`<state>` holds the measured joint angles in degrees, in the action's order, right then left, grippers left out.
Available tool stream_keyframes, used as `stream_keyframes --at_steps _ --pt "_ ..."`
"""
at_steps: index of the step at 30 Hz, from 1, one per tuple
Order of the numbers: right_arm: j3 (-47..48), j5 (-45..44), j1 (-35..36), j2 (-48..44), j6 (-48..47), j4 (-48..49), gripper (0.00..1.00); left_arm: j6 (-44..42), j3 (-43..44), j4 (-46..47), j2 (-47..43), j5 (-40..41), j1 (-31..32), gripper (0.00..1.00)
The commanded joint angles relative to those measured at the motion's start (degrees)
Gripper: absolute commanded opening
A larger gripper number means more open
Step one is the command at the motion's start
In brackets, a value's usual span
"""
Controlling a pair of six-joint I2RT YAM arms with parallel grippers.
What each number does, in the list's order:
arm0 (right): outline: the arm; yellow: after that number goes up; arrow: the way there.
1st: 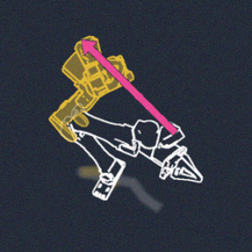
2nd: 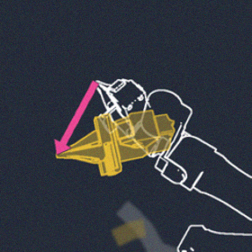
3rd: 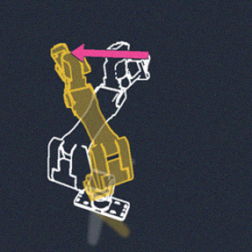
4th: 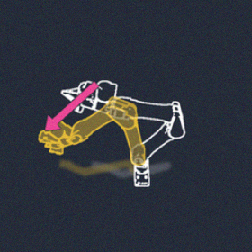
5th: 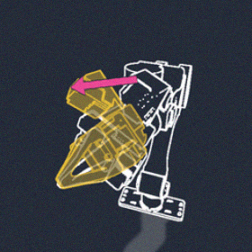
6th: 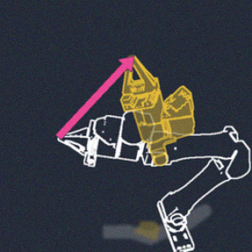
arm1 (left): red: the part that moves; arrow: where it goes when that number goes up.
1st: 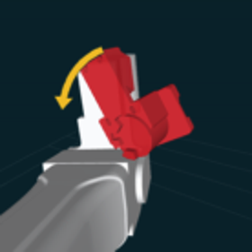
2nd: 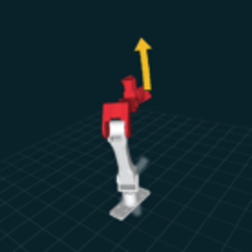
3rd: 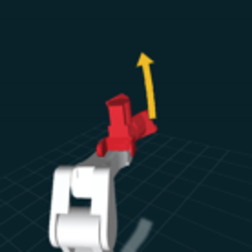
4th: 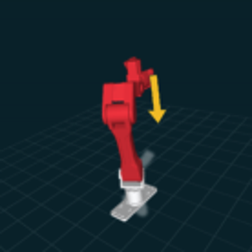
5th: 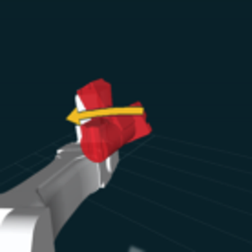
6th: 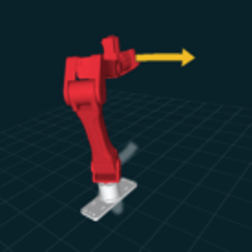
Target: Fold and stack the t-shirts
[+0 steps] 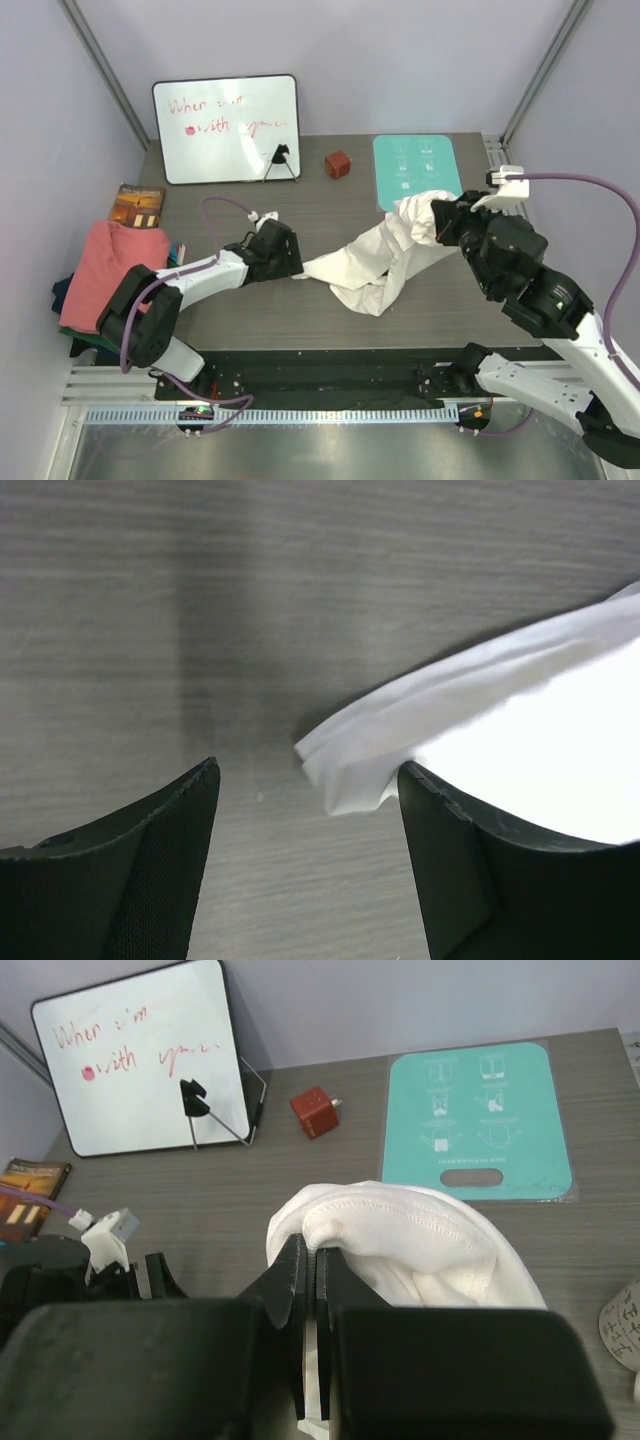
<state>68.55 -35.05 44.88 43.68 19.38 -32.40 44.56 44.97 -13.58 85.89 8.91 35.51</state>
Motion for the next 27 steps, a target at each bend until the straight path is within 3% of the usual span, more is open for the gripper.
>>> stream_keyframes --at_steps 1,9,17,20,22,26,27 --pt "-0.2 -2.2 0.0 1.1 -0.6 1.6 0.01 -1.5 5.1 3.8 3.4 -0.8 1.0 0.72" --pt "-1.2 -4.1 0.0 2.9 -0.4 1.6 0.01 -3.3 2.2 4.7 0.4 0.8 4.4 0.73" --pt "-0.7 -4.2 0.0 3.6 0.0 1.6 0.01 -3.8 2.7 4.9 5.9 3.2 4.4 0.72" --pt "-0.7 -3.7 0.0 3.3 -0.4 1.7 0.01 -3.8 5.2 4.5 10.3 5.0 4.5 0.54" --pt "-0.6 -3.9 0.0 3.2 -0.6 1.7 0.01 -3.4 6.6 3.1 13.5 5.0 4.5 0.36" --pt "-0.8 -4.2 0.0 3.0 -0.7 1.6 0.01 -1.4 6.1 3.2 13.7 6.2 5.6 0.11" --pt "-0.9 -4.3 0.0 3.0 -0.7 1.6 0.01 -1.1 5.7 3.2 12.4 7.1 6.0 0.00"
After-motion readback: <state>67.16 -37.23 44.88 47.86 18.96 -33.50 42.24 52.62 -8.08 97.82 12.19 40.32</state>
